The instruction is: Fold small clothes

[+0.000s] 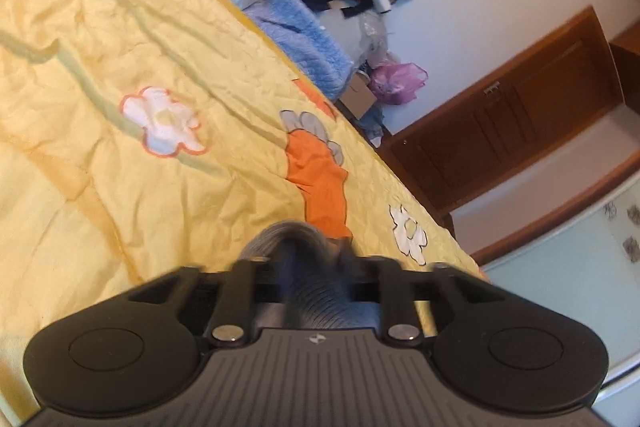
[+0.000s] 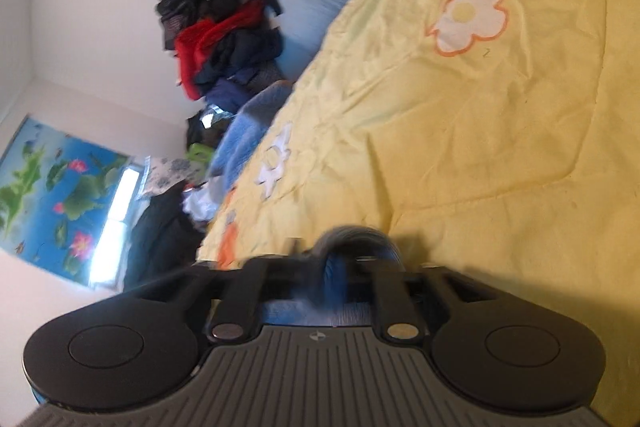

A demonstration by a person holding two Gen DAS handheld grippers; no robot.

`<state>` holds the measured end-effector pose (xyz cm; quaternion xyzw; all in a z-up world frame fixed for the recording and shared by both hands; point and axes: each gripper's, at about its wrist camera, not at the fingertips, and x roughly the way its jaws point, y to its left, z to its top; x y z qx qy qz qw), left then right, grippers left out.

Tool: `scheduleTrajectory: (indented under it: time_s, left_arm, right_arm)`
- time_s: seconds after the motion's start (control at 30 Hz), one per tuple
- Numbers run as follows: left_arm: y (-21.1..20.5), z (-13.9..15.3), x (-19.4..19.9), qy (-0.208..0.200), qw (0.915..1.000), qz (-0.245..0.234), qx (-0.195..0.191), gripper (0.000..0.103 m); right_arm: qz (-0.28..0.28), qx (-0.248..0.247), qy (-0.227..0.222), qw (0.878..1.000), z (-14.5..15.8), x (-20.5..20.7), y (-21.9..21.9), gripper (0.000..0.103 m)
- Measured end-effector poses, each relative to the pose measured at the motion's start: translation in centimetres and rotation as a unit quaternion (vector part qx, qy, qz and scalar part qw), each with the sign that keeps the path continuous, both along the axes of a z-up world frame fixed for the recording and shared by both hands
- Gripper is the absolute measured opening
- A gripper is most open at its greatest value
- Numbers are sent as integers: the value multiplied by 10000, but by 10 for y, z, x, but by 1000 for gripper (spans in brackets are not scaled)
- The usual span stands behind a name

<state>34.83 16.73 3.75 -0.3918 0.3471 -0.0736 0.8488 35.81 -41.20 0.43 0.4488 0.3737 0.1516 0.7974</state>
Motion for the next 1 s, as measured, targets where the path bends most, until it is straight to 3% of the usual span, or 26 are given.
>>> scheduleTrajectory:
  time_s: [0.03,0.07,0.2,0.3,0.4,0.57,0.67,0.8,0.9,1.0]
  left_arm:
    - [5,1,-6,-12,9998,175,-24,70]
    - [10,4,-17,-106,9991,394,67,78]
    - [24,22,-72,-349,9954,655,607,78]
    - [31,22,-137,-504,9947,798,415,78]
    - [29,6,-201,-434,9957,824,36,78]
    - [6,-32,-264,41,9962,835,-251,78]
    - [-7,-42,-278,-108,9959,786,-429,84]
    - [-20,-41,-268,-292,9948,745,-631,95]
    - [-20,-48,-250,-368,9883,668,-1319,95]
    - [-23,-48,-231,-370,9877,729,-1331,94]
  right_arm:
    - [-89,-150,-96,9998,4,-3,1,72]
    - [-101,-239,-210,9994,9,-9,2,72]
    - [122,-479,-572,9971,32,-53,2,72]
    - [258,-540,-852,9946,45,-108,-8,72]
    - [238,-353,-814,9958,42,-170,-20,73]
    - [-54,-27,-679,9977,29,-255,-28,73]
    - [53,7,-452,9990,18,-270,-15,76]
    - [207,-368,-37,9991,1,-251,16,73]
    - [-24,-277,-193,9994,0,-234,30,74]
    - [-303,-74,-309,9990,-3,-214,36,74]
